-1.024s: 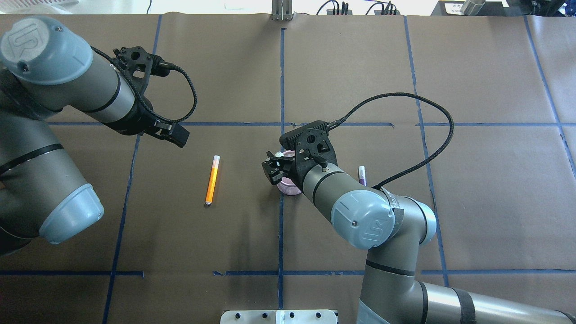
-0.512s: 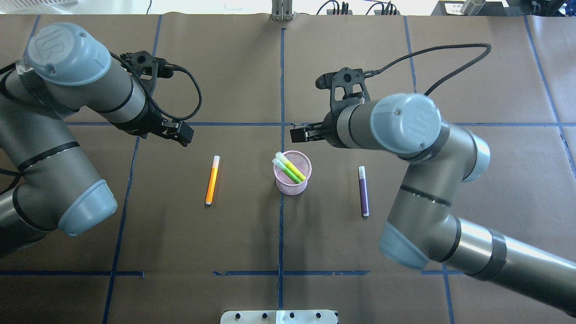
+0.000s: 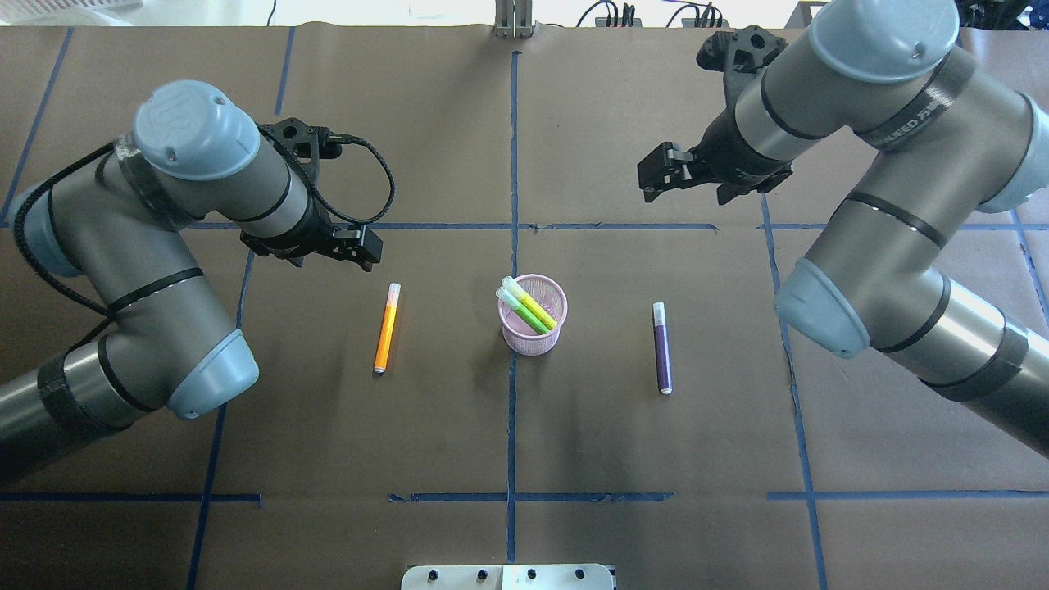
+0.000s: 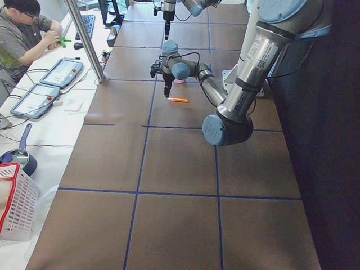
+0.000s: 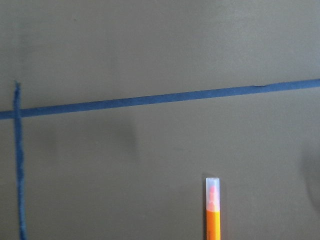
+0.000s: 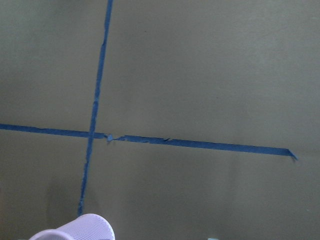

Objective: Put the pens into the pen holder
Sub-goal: 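Lower the left gripper to the orange highlighter while the right gripper withdraws, then grasp the orange highlighter with the left gripper and lift it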

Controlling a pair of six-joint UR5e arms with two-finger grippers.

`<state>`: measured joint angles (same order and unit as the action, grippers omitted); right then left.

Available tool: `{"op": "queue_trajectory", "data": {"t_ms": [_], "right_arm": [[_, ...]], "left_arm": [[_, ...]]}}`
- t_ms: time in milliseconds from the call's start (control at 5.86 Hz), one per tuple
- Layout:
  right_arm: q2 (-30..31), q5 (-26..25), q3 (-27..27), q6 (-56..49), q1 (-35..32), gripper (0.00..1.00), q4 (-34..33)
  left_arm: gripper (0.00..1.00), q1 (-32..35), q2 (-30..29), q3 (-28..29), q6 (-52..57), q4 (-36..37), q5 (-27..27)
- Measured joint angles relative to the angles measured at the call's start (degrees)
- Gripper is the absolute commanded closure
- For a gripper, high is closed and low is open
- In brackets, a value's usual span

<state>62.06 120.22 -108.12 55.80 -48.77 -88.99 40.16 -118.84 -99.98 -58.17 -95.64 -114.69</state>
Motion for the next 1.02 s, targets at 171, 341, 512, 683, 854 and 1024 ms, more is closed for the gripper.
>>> {"op": "queue_trajectory", "data": {"t_ms": [171, 341, 512, 683, 854, 1024], "right_arm": [[3.61, 0.64, -2.17, -2.96, -1.07, 0.0, -1.1], [6.68, 1.6, -3.78, -5.04, -1.75, 0.0, -1.37], [8.29, 2.62, -4.5, -6.13, -2.19, 0.0, -1.43], [8.84, 2.93, -4.76, -6.44, -2.29, 0.0, -1.42], [9.0, 2.99, -4.86, -6.49, -2.29, 0.0, -1.38], [9.03, 3.0, -4.89, -6.5, -2.3, 0.0, -1.37]], "left_arm": [[0.06, -1.39, -0.71, 3.36, -1.5, -3.0, 1.09], [0.07, -3.4, -1.57, 5.27, -3.14, -4.06, 3.52], [0.11, -5.12, -2.04, 6.09, -4.53, -4.34, 5.25], [0.14, -5.97, -2.35, 6.74, -5.12, -4.4, 5.97], [0.2, -6.41, -2.78, 7.5, -5.52, -4.45, 6.31], [0.24, -6.91, -3.18, 8.15, -6.2, -4.46, 6.66]]}}
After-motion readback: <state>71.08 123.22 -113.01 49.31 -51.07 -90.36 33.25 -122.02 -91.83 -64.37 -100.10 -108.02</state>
